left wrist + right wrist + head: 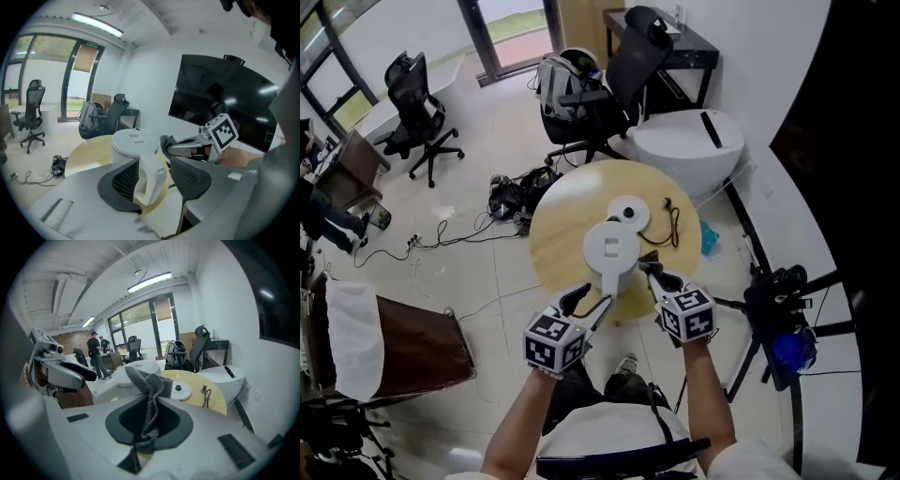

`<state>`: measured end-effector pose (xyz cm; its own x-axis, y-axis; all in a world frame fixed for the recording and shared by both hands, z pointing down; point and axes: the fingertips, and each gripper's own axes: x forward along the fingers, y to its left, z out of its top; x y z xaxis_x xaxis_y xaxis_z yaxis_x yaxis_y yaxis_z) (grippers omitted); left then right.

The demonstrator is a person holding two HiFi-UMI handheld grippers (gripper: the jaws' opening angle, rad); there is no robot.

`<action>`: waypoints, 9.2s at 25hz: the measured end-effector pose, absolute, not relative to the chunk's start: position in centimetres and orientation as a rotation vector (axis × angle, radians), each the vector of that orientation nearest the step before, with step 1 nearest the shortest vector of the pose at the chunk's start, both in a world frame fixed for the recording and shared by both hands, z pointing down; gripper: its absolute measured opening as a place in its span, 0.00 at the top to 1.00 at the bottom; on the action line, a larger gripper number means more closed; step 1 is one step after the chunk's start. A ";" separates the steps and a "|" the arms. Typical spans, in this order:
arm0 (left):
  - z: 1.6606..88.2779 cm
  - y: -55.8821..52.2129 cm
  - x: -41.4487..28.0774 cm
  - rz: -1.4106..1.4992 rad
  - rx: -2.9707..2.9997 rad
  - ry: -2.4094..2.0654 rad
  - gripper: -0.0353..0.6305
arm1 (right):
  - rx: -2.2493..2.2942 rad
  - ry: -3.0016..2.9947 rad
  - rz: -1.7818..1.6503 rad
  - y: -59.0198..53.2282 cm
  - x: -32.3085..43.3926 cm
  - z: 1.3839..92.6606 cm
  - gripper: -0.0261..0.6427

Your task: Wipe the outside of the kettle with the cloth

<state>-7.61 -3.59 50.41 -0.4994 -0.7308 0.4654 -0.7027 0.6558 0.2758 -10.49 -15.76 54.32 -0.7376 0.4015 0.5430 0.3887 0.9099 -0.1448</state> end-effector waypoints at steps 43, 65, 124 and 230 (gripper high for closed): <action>48.1 -3.5 -18.8 0.403 1.996 -1.812 0.95 | 0.125 -2.582 0.370 -1.3 -6.6 52.9 0.92; 52.2 -7.1 -19.3 0.672 2.204 -1.324 0.94 | 0.715 -2.214 0.574 -3.5 -11.1 69.1 0.92; 51.3 -5.9 -18.3 0.812 2.450 -1.001 0.94 | 0.983 -2.145 0.498 -1.7 -12.6 64.9 0.91; 48.9 -2.5 -28.2 -0.008 1.624 -2.000 0.94 | 0.315 -2.799 0.599 -7.6 -17.0 40.2 0.91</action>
<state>-28.21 -2.47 48.90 -0.1117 -0.9042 0.4123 -0.9010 0.2672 0.3419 -16.97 -7.64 40.16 -0.9423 -0.1552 0.2966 -0.2630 0.8915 -0.3689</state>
